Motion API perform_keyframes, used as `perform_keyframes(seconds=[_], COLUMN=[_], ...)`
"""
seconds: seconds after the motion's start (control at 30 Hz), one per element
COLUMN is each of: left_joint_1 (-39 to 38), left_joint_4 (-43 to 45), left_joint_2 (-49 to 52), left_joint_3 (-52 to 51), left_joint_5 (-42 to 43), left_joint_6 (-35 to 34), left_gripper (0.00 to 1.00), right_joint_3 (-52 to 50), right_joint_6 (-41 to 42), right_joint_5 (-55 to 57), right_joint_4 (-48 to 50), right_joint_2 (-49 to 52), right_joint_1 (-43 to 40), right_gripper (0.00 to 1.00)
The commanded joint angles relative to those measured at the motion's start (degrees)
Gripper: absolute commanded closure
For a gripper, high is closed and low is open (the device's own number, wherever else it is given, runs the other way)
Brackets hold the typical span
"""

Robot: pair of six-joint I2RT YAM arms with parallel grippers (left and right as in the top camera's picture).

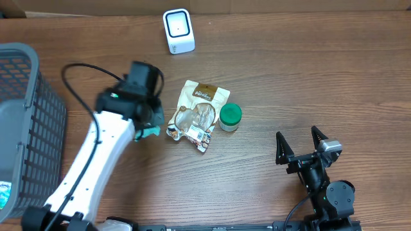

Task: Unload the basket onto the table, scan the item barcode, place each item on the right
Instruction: 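Lift the tissue pack out and set it on the table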

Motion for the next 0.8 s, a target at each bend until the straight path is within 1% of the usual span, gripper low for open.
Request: perform_keyframes(seconds=[0.0,0.1,0.23,0.3,0.33,0.37,0.4,0.43,0.47,0.53,0.6,0.67,0.77], left_joint_1=[-1.05,-1.57,-1.84,-1.84,-1.84,-1.79,-1.81,-1.81,-1.79,-1.75,-1.73,-1.68,-1.66], left_joint_4=[4.48,9.31,12.66,13.86,14.03,14.03,14.23,14.64,14.84,14.86,14.80,13.81,8.61], left_joint_2=[1.66,4.22,7.82,9.27,9.77,10.29,10.75,11.17,11.23,11.15,10.97,10.86,10.01], left_joint_3=[-4.28,-6.80,-6.97,-6.97,-6.97,-6.97,-6.97,-6.97,-6.97,-6.93,-6.47,-4.98,0.92], left_joint_5=[-3.69,-3.65,-1.70,0.72,1.57,2.60,4.20,5.92,7.26,8.35,8.26,7.87,4.55], left_joint_6=[-3.23,-4.90,-5.86,-5.86,-5.86,-5.90,-5.88,-5.86,-5.81,-5.77,-4.74,-3.54,-2.45], left_gripper=[0.96,0.96,0.96,0.92,0.89,0.75,0.56,0.46,0.37,0.25,0.21,0.21,0.21], right_joint_3=[-0.59,-0.59,-0.59,-0.59,-0.59,-0.59,-0.59,-0.59,-0.59,-0.59,-0.59,-0.59,-0.59], right_joint_6=[-0.07,-0.07,-0.07,-0.07,-0.07,-0.07,-0.07,-0.07,-0.07,-0.07,-0.07,-0.07,-0.07], right_joint_5=[0.26,0.26,0.26,0.26,0.26,0.26,0.26,0.26,0.26,0.26,0.26,0.26,0.28], right_joint_4=[0.33,0.33,0.33,0.33,0.33,0.31,0.33,0.33,0.33,0.33,0.33,0.33,0.33], right_joint_2=[-0.63,-0.63,-0.63,-0.63,-0.63,-0.63,-0.63,-0.63,-0.63,-0.63,-0.63,-0.63,-0.63], right_joint_1=[-0.04,-0.04,-0.04,-0.04,-0.04,-0.04,-0.04,-0.04,-0.04,-0.04,-0.04,-0.04,-0.04], right_gripper=[0.00,0.00,0.00,0.00,0.00,0.00,0.00,0.00,0.00,0.00,0.00,0.00,0.00])
